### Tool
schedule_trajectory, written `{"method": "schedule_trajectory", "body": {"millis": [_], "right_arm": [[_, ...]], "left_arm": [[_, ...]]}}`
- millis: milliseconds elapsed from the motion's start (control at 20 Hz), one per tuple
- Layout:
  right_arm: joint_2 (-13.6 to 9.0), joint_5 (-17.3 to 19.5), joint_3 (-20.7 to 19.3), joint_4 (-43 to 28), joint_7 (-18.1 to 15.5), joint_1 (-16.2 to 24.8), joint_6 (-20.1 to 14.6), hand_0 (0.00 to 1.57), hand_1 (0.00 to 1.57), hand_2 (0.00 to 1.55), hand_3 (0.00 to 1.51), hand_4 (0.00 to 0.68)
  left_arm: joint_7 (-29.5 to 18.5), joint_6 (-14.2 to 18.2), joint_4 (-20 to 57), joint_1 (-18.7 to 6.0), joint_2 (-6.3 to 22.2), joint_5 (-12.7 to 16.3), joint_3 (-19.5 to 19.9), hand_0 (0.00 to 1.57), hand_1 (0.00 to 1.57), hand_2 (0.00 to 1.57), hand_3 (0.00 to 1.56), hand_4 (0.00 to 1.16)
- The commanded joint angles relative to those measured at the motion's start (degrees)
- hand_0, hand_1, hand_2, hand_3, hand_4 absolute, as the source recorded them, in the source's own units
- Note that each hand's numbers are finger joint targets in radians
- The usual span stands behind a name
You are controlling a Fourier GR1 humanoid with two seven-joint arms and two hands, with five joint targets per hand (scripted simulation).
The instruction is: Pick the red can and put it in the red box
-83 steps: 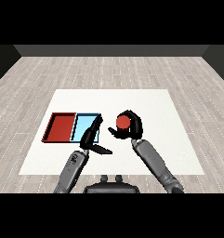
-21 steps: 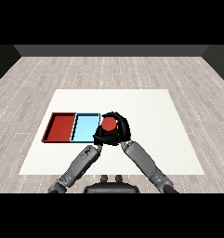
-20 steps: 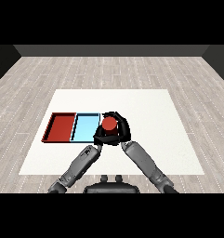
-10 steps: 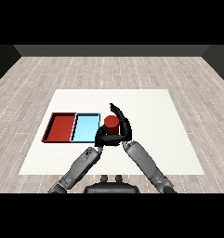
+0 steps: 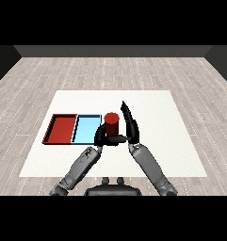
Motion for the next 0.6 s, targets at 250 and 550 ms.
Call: {"method": "schedule_trajectory", "body": {"millis": [250, 550], "right_arm": [[-3.14, -1.71, -5.94, -12.06, -0.75, 7.26, 4.19, 0.0, 0.0, 0.0, 0.0, 0.0], [-7.94, -5.74, -11.62, -20.26, -2.79, 16.81, 7.67, 0.0, 0.0, 0.0, 0.0, 0.0]], "left_arm": [[2.62, -1.62, -0.79, -0.21, 1.26, -3.62, 4.57, 1.57, 1.57, 1.57, 1.46, 1.13], [3.58, -4.05, 0.06, -2.35, 5.84, -3.76, 10.53, 1.57, 1.57, 1.57, 1.47, 1.15]]}}
